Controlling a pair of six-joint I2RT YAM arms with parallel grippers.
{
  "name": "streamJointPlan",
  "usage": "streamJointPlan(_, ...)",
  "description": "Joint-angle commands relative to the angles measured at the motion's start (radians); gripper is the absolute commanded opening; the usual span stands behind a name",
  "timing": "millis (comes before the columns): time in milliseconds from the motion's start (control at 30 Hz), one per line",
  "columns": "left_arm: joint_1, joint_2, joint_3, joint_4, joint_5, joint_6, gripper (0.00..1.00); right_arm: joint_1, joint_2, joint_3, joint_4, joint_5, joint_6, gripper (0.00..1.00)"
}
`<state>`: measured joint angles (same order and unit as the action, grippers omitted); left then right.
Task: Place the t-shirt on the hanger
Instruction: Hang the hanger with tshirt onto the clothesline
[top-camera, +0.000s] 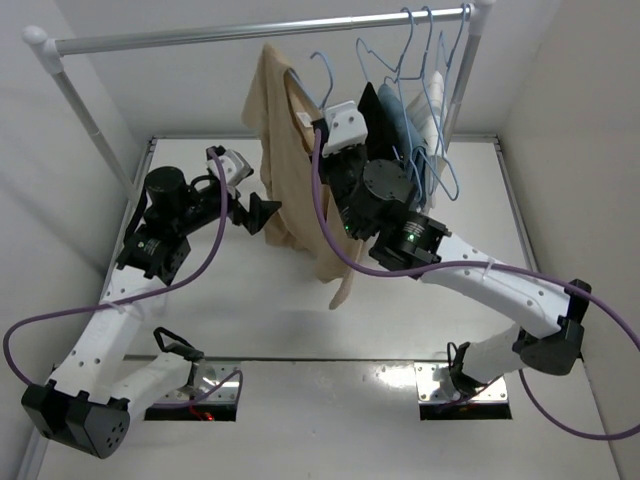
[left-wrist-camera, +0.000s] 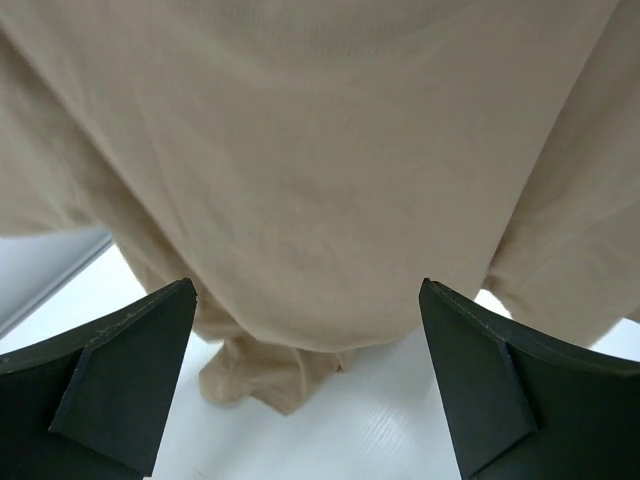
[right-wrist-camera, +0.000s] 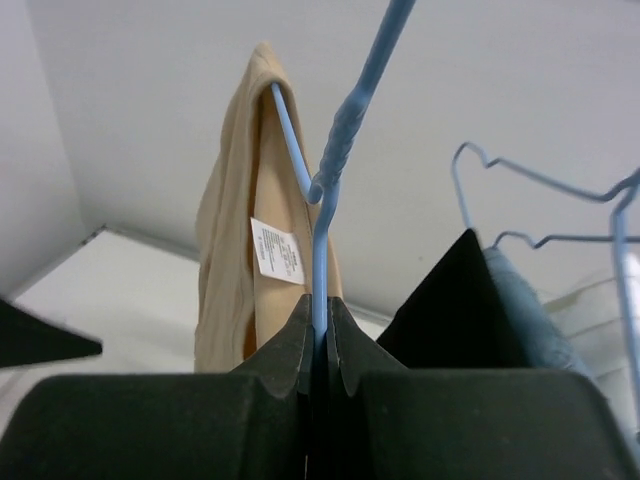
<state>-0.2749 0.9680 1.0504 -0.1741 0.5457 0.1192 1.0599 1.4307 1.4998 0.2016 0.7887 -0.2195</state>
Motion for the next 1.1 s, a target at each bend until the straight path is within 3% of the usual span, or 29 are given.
streamJointPlan(0,0.0,-0.02,-0.016,0.007,0.013,-0.009,1.0,-0.006,-0.001,0.123,0.147,0.115,-0.067,0.0)
streamJointPlan(133,0.0,-0.029,-0.016,-0.002,0.022,-0.009,1.0,-0.026,0.092,0.246,0.121,0.22,-0.161,0.0)
streamJointPlan(367,0.0,-0.038,-0.016,-0.002,0.022,-0.018,1.0,-0.112,0.175,0.424,-0.074,0.221,-0.192,0.0)
streamJointPlan(667,0.0,-0.038,-0.016,-0.002,0.031,-0.029,1.0,-0.248,0.137,0.366,-0.258,0.149,0.022,0.0)
streamJointPlan(1067,0.0,-0.048,-0.016,-0.021,0.031,-0.029,1.0,-0.374,0.224,0.422,-0.418,0.021,0.19,0.0)
